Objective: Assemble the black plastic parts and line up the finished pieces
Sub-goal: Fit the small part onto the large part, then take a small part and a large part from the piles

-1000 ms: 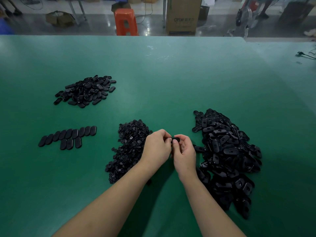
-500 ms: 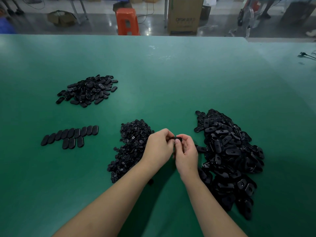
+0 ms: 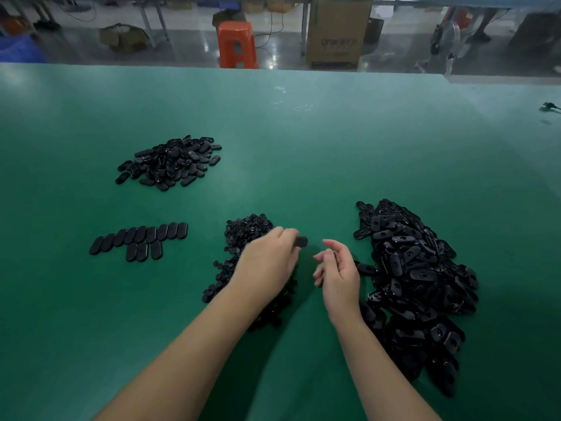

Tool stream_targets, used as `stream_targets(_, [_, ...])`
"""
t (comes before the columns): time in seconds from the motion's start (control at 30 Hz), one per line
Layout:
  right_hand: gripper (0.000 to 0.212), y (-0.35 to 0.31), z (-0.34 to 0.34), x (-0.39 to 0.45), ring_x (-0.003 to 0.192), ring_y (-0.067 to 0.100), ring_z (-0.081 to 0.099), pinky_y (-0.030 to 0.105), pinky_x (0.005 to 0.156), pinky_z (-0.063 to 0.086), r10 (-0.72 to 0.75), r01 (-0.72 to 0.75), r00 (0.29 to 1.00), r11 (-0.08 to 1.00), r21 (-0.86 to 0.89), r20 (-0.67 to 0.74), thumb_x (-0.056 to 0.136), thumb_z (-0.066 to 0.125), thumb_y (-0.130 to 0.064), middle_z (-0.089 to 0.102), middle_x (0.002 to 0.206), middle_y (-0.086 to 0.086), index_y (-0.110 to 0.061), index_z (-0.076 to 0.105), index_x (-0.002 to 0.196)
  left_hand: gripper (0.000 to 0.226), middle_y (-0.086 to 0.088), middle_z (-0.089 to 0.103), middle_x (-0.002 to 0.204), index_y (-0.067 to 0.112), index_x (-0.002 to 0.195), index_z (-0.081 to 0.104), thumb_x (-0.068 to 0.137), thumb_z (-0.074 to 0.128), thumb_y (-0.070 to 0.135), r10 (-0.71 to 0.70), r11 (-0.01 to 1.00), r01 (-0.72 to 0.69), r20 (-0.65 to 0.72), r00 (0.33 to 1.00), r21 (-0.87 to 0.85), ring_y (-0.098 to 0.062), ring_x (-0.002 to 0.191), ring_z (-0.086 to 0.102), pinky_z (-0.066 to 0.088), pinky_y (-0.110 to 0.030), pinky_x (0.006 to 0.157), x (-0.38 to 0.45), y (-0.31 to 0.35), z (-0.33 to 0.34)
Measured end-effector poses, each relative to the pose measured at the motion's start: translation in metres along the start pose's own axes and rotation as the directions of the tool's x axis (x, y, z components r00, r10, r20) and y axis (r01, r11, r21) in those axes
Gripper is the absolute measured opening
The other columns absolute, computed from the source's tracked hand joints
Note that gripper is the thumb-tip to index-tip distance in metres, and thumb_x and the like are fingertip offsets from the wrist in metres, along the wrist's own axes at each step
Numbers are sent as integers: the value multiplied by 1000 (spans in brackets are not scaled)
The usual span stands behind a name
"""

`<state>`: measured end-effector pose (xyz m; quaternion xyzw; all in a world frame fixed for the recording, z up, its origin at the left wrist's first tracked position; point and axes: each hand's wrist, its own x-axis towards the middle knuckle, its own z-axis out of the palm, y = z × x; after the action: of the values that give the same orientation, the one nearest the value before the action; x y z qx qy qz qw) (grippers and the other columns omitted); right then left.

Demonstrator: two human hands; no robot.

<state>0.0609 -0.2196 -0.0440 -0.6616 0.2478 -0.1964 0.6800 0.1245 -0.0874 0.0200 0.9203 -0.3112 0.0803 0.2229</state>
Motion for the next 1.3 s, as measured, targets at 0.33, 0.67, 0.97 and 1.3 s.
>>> stream_targets(0.33, [13, 0, 3, -3, 60, 5, 56, 23, 54, 49, -21, 21, 1000, 996, -92, -3, 105, 51, -21, 67, 81, -4, -29, 62, 107, 21, -6, 74, 92, 8, 106, 72, 94, 69, 26, -659, 745, 664, -216, 720, -60, -21, 62, 60, 50, -33, 58, -75, -147, -37])
stream_targets(0.67, [12, 0, 4, -3, 58, 5, 56, 20, 53, 49, -39, 37, 999, 987, -155, -6, 105, 52, -22, 67, 82, -1, -29, 62, 107, 26, 2, 56, 82, 19, 91, 70, 90, 71, 45, -639, 750, 661, -229, 734, 25, -20, 66, 55, 42, -31, 54, -78, -148, -35])
stream_targets(0.97, [12, 1, 4, -3, 59, 5, 58, 23, 53, 51, -49, 48, 999, 982, -183, -3, 105, 52, -22, 68, 82, -1, -28, 63, 105, 38, 2, 57, 67, 25, 87, 72, 104, 42, 42, -624, 736, 649, -180, 761, 191, -21, 60, 55, 39, -25, 49, -76, -156, -37])
stream_targets(1.3, [13, 2, 3, -2, 58, 5, 57, 25, 53, 50, -42, 42, 999, 980, -194, 2, 104, 52, -22, 68, 80, -2, -27, 64, 103, 32, 1, 67, 80, 27, 104, 74, 103, 45, 40, -625, 724, 656, -199, 755, 215, -24, 68, 57, 44, -26, 50, -74, -168, -39])
